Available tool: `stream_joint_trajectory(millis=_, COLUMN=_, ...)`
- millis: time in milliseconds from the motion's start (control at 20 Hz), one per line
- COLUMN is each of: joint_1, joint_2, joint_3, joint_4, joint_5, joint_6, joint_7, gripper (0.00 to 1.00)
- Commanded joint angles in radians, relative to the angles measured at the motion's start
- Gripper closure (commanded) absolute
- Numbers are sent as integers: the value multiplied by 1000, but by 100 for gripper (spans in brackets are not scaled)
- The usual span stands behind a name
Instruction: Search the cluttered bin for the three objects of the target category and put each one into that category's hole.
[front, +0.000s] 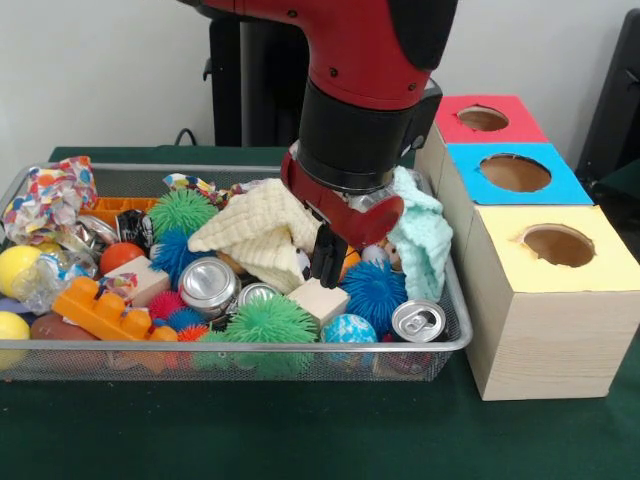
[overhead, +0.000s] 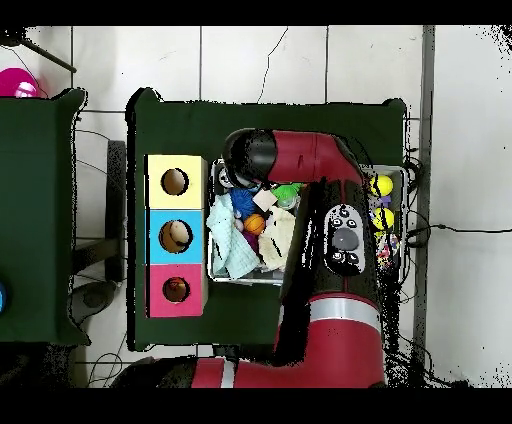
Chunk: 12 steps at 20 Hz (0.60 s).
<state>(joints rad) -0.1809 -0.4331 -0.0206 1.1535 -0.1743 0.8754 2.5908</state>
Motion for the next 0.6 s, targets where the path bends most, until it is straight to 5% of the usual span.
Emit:
stream_joint_trajectory(millis=50, joint_1=-49, joint_2=-50, joint_3=88, joint_4=77, joint_5=-7, joint_6=13, joint_7=-155, gripper=100)
stream_joint_trajectory(millis=300, joint_1=-39, joint_2=-52, joint_3=79, joint_4=95, joint_5=-1, joint_6=5, joint_7=-103, gripper=100)
stream_joint_trajectory(millis=600, joint_1=22, joint_2=-117, joint_3=45, joint_4=222, joint_5=34, joint_6=5, joint_7=30, gripper=100)
